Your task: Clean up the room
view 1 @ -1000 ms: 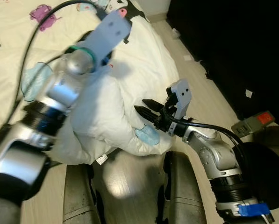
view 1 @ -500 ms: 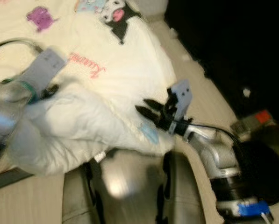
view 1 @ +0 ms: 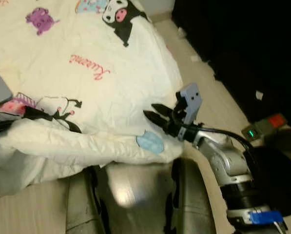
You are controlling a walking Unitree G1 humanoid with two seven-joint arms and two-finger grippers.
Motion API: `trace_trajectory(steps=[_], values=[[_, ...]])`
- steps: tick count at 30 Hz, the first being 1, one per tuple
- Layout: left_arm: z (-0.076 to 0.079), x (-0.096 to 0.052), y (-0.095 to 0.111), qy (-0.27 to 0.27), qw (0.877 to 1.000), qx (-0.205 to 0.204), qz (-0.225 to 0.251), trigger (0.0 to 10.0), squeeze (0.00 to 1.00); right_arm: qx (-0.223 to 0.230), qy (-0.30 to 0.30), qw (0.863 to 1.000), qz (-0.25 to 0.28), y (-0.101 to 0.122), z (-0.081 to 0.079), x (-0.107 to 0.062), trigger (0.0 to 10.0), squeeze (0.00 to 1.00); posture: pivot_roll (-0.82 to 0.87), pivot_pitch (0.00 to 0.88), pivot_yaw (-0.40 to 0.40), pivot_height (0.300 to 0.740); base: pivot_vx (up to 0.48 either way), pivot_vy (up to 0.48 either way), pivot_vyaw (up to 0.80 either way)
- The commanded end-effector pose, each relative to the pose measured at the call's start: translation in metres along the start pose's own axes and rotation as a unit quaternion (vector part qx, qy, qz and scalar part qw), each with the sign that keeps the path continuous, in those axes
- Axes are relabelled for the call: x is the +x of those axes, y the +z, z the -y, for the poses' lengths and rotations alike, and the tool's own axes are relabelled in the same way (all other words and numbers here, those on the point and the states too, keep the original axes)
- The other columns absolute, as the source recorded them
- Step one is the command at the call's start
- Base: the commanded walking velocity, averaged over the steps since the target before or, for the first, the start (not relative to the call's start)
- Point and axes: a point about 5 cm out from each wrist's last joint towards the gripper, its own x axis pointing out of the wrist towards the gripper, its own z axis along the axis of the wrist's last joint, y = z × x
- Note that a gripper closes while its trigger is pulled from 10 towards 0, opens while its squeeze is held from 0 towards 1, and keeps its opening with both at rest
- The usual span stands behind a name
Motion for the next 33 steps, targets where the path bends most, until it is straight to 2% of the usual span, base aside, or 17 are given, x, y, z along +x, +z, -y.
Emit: trace_trajectory(steps=[1,4,6,8,11,13,14,18,19,20,24,25,27,28,30,31,33], values=[[0.004,-0.007,-0.009,-0.031,0.998,0.04,-0.034,10.0,0.0,0.009,-0.002,1.0,-0.006,-0.006,0.001,-0.004,10.0,0.0,0.1,0.263,0.026,0.524,0.0,0.0,0.0],[0.008,-0.01,-0.014,-0.051,0.996,0.062,-0.049,10.0,0.0,0.009,-0.004,1.0,-0.006,-0.006,0.002,-0.006,10.0,0.0,0.1,0.264,0.029,0.524,0.0,0.0,0.0],[0.016,-0.02,-0.029,-0.093,0.986,0.111,-0.086,10.0,0.0,0.01,-0.009,1.0,-0.007,-0.007,0.003,-0.009,10.0,0.0,0.09,0.268,0.035,0.524,0.0,0.0,0.0],[0.02,-0.026,-0.035,-0.108,0.98,0.129,-0.102,10.0,0.0,0.01,-0.01,1.0,-0.007,-0.007,0.003,-0.01,10.0,0.0,0.09,0.268,0.035,0.524,0.0,0.0,0.0],[0.018,-0.044,-0.036,-0.107,0.98,0.131,-0.106,10.0,0.0,0.013,-0.014,1.0,-0.008,-0.009,0.005,-0.012,10.0,0.0,0.11,0.272,0.036,0.524,0.0,0.0,0.0],[0.017,-0.047,-0.035,-0.103,0.981,0.128,-0.104,10.0,0.0,0.014,-0.014,1.0,-0.009,-0.009,0.005,-0.012,10.0,0.0,0.11,0.272,0.036,0.524,0.0,0.0,0.0],[0.008,-0.055,-0.025,-0.074,0.992,0.081,-0.054,10.0,0.0,0.015,-0.013,1.0,-0.009,-0.01,0.005,-0.01,10.0,0.0,0.12,0.271,0.028,0.524,0.0,0.0,0.0],[-0.001,-0.063,-0.015,-0.047,0.998,0.032,0.008,10.0,0.0,0.015,-0.01,1.0,-0.007,-0.008,0.004,-0.008,10.0,0.0,0.12,0.27,0.025,0.524,0.0,0.0,0.0],[-0.01,-0.069,-0.005,-0.019,0.998,-0.004,0.064,10.0,0.0,0.015,-0.009,1.0,-0.005,-0.007,0.004,-0.007,10.0,0.0,0.12,0.27,0.021,0.524,0.0,0.0,0.0],[-0.01,-0.069,-0.005,-0.019,0.998,-0.004,0.064,10.0,0.0,0.015,-0.009,1.0,-0.005,-0.007,0.004,-0.007,10.0,0.0,0.12,0.27,0.021,0.524,0.0,0.0,0.0],[-0.022,-0.077,0.008,0.018,0.988,-0.048,0.147,10.0,0.0,0.015,-0.01,1.0,0.0,-0.005,0.005,-0.006,10.0,0.0,0.12,0.268,0.015,0.524,0.0,0.0,0.0],[-0.028,-0.076,0.019,0.056,0.972,-0.089,0.212,10.0,0.0,0.012,-0.022,1.0,0.016,-0.002,0.005,-0.006,10.0,0.0,0.12,0.267,0.011,0.524,0.0,0.0,0.0],[-0.029,-0.06,0.034,0.131,0.921,-0.186,0.317,10.0,0.0,0.008,-0.074,0.995,0.069,0.011,0.009,-0.004,10.0,0.0,0.12,0.259,0.002,0.524,0.0,0.0,0.0],[-0.029,-0.06,0.034,0.131,0.921,-0.186,0.317,10.0,0.0,0.008,-0.074,0.995,0.069,0.011,0.009,-0.004,10.0,0.0,0.12,0.259,0.002,0.524,0.0,0.0,0.0],[-0.012,-0.028,0.05,0.18,0.872,-0.263,0.371,10.0,0.0,0.005,-0.124,0.985,0.122,0.027,0.011,-0.006,10.0,0.0,0.1,0.245,-0.014,0.524,0.0,0.0,0.0],[-0.012,-0.028,0.05,0.18,0.872,-0.263,0.371,10.0,0.0,0.005,-0.124,0.985,0.122,0.027,0.011,-0.006,10.0,0.0,0.1,0.245,-0.014,0.524,0.0,0.0,0.0],[0.009,0.003,0.063,0.211,0.826,-0.36,0.379,10.0,0.0,0.007,-0.153,0.976,0.155,0.036,0.011,-0.011,10.0,0.0,0.09,0.234,-0.017,0.524,0.0,0.0,0.0]])
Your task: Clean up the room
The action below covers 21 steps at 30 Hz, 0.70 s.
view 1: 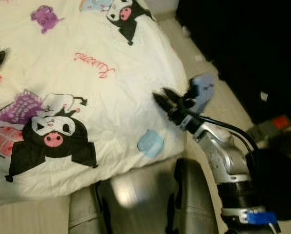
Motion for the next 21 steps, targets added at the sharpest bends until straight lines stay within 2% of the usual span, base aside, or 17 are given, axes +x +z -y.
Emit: trace_trajectory(steps=[1,2,3,4,5,7,9,10,14,19,21], values=[[0.006,0.002,-0.003,0.059,0.998,-0.015,0.007,10.0,0.0,0.007,-0.029,0.999,0.013,0.001,0.004,-0.007,10.0,0.0,0.09,0.234,-0.017,0.524,0.0,0.0,0.0],[0.023,0.01,-0.02,0.098,0.995,-0.031,0.001,10.0,0.0,0.0,-0.056,0.998,0.021,0.003,0.007,-0.011,10.0,0.0,0.07,0.218,-0.027,0.524,0.0,0.0,0.0],[0.035,0.014,-0.029,0.119,0.992,-0.034,-0.003,10.0,0.0,-0.006,-0.074,0.997,0.024,0.003,0.009,-0.013,10.0,0.0,0.07,0.218,-0.027,0.524,0.0,0.0,0.0],[0.035,0.014,-0.029,0.119,0.992,-0.034,-0.003,10.0,0.0,-0.006,-0.074,0.997,0.024,0.003,0.009,-0.013,10.0,0.0,0.07,0.218,-0.027,0.524,0.0,0.0,0.0],[0.045,0.017,-0.036,0.136,0.991,-0.013,-0.005,10.0,0.0,-0.017,-0.1,0.994,0.027,0.004,0.012,-0.017,10.0,0.0,0.06,0.209,-0.027,0.524,0.0,0.0,0.0],[0.056,0.022,-0.05,0.166,0.986,-0.022,-0.018,10.0,0.0,-0.054,-0.142,0.988,0.032,0.006,0.02,-0.024,10.0,0.0,0.05,0.196,-0.029,0.524,0.0,0.0,0.0],[0.064,0.026,-0.059,0.189,0.981,-0.014,-0.029,10.0,0.0,-0.085,-0.19,0.977,0.043,0.009,0.03,-0.032,10.0,0.0,0.03,0.184,-0.029,0.524,0.0,0.0,0.0],[0.064,0.026,-0.059,0.189,0.981,-0.014,-0.029,10.0,0.0,-0.085,-0.19,0.977,0.043,0.009,0.03,-0.032,10.0,0.0,0.03,0.184,-0.029,0.524,0.0,0.0,0.0],[0.077,0.035,-0.064,0.196,0.98,-0.01,-0.031,10.0,0.0,-0.157,-0.242,0.956,0.058,0.018,0.045,-0.045,10.0,0.0,0.01,0.166,-0.027,0.538,0.0,0.0,0.0],[0.09,0.044,-0.061,0.188,0.981,-0.028,-0.028,10.0,0.0,-0.179,-0.258,0.948,0.053,0.019,0.05,-0.049,10.0,0.0,0.01,0.155,-0.027,0.553,0.0,0.0,0.0],[0.097,0.049,-0.061,0.185,0.981,-0.048,-0.025,10.0,0.0,-0.183,-0.262,0.946,0.05,0.018,0.051,-0.049,10.0,0.0,0.01,0.154,-0.028,0.562,0.0,0.0,0.0]])
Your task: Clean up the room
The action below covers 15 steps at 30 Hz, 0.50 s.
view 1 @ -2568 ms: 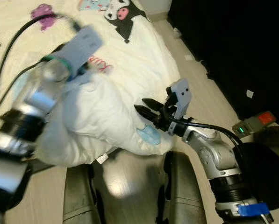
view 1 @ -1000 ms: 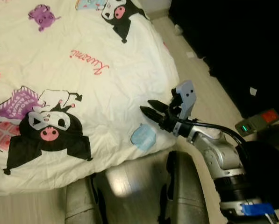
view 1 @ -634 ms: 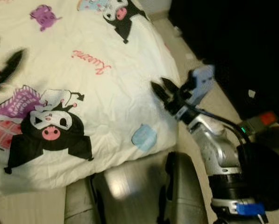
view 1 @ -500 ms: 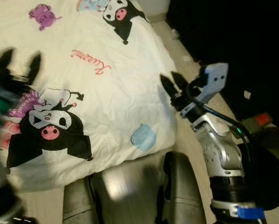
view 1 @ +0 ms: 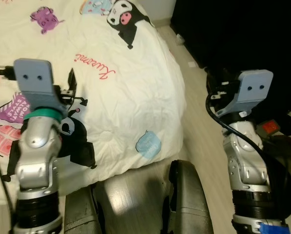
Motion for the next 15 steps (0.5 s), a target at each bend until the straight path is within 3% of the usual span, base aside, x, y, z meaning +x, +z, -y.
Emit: trace_trajectory(steps=[1,7,15], values=[[0.005,-0.001,-0.007,-0.003,1.0,-0.017,-0.02,10.0,0.0,-0.008,-0.01,1.0,-0.011,-0.006,0.005,-0.005,10.0,0.0,0.0,0.147,-0.03,0.567,0.0,0.0,0.0],[0.027,-0.001,-0.012,-0.032,0.997,-0.066,-0.037,10.0,0.0,-0.013,-0.014,1.0,-0.008,-0.008,0.006,-0.006,10.0,0.0,-0.01,0.139,-0.034,0.587,0.0,0.0,0.0],[0.048,-0.004,-0.013,-0.068,0.995,-0.064,-0.027,10.0,0.0,-0.023,-0.018,1.0,-0.009,-0.011,0.008,-0.007,10.0,0.0,-0.02,0.123,-0.039,0.618,0.0,0.0,0.0]])
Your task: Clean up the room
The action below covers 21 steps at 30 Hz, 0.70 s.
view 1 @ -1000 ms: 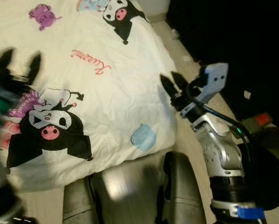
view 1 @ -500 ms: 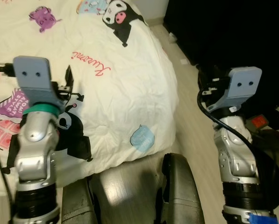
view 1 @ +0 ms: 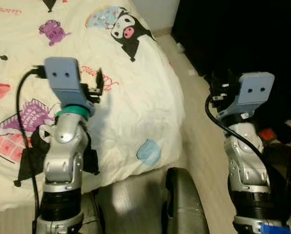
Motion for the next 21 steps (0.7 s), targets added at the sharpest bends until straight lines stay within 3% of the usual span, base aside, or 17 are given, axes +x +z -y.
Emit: trace_trajectory(steps=[1,21], values=[[0.002,-0.002,-0.006,-0.004,1.0,0.004,-0.006,10.0,0.0,-0.013,-0.007,1.0,-0.008,-0.005,0.005,-0.005,10.0,0.0,-0.02,0.123,-0.039,0.623,0.0,0.0,0.0],[0.016,0.006,-0.01,-0.029,1.0,0.0,0.002,10.0,0.0,-0.021,-0.013,1.0,-0.011,-0.01,0.009,-0.007,10.0,0.0,-0.03,0.111,-0.032,0.702,0.0,0.0,0.0]])
